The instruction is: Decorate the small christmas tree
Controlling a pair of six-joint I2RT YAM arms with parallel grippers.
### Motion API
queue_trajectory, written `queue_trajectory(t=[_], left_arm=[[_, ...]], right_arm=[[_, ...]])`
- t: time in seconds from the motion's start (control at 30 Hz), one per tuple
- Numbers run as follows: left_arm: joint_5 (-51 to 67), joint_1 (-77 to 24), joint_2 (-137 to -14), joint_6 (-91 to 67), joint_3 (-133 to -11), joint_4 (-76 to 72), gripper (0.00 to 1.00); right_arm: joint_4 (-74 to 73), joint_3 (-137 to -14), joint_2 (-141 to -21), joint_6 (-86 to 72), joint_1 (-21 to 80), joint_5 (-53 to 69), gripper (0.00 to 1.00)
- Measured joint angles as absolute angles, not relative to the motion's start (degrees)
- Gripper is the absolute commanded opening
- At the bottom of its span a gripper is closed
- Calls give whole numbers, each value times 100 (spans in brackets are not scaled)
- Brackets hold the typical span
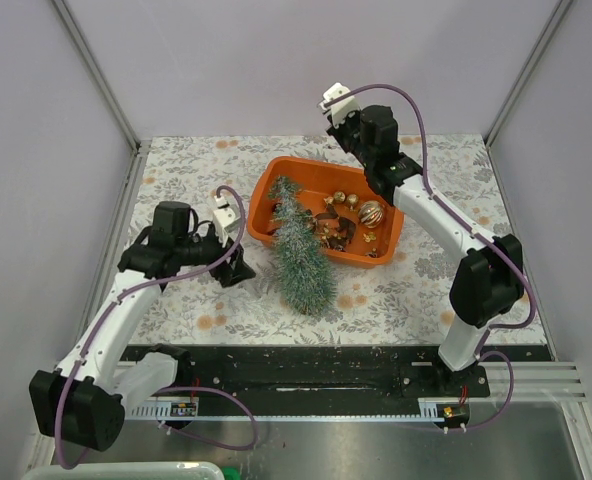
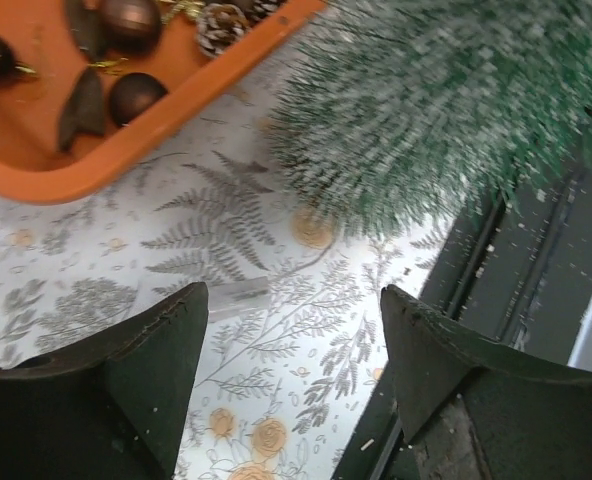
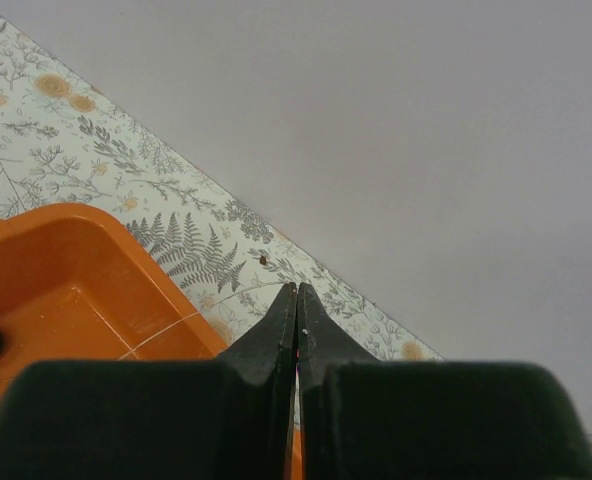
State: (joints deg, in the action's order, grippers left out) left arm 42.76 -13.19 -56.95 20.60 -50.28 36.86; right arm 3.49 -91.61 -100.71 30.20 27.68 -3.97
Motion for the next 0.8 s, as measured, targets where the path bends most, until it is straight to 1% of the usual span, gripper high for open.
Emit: queue_trajectory(t=[0.17,0.33,0.5,0.67,0.8], left_arm=[[4709,-1328,-5870,2255,-4779,3754,77],[4711,-1468,-6169,2112,-4525,3483,77],[4705,-1603,-6593,1747,-4565,2884,76],[4801,-1675,-7107,1494,-4805,2565,74],[4987,-1737,-7293,1457,-4969,2429,74]], right_arm=[[423,-9161,-10073,2967,2768,-399,0],[528,-9105,-10038,2877,2768,-395,0],[532,-8949,-9896,2753,2768,-384,0],[543,-8836,-9651,2624,2768,-355,0],[615,-8792,-9513,2563,2768,-342,0]])
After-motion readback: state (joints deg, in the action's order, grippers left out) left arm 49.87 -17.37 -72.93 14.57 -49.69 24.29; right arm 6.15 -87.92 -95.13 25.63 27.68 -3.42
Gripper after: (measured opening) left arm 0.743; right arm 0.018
